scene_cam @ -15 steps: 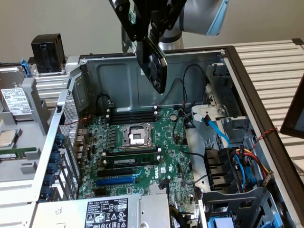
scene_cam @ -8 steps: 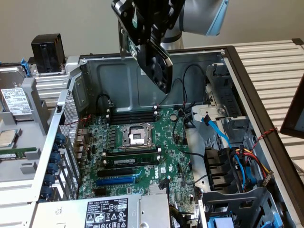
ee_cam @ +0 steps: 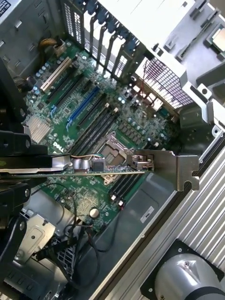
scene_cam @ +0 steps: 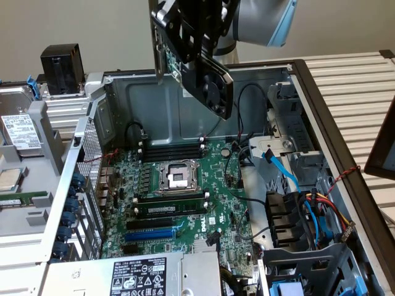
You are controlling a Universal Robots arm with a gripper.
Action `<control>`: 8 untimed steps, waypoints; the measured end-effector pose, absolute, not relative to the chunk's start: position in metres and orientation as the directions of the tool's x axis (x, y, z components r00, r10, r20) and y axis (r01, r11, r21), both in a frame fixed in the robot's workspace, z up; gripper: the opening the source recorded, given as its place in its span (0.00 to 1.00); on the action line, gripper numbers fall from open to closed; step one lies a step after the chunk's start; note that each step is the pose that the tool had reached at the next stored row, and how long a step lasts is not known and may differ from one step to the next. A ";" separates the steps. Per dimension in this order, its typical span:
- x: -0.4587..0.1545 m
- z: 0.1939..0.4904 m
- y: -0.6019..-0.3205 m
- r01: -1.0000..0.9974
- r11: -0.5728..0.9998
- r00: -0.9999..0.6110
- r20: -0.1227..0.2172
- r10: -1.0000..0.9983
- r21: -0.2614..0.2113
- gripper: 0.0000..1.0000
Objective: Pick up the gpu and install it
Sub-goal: 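Insert the gpu into the slot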
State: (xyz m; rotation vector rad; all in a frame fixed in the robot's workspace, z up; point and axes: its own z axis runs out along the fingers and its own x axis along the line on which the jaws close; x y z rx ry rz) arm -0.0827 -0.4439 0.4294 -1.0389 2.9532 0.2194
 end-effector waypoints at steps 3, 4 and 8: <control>-0.083 0.428 -0.444 -0.661 0.739 -0.749 -0.056 -0.660 0.128 0.28; -0.083 0.428 -0.444 -0.674 0.728 -0.738 -0.058 -0.673 0.126 0.28; -0.083 0.426 -0.444 -0.724 0.679 -0.689 -0.065 -0.722 0.122 0.27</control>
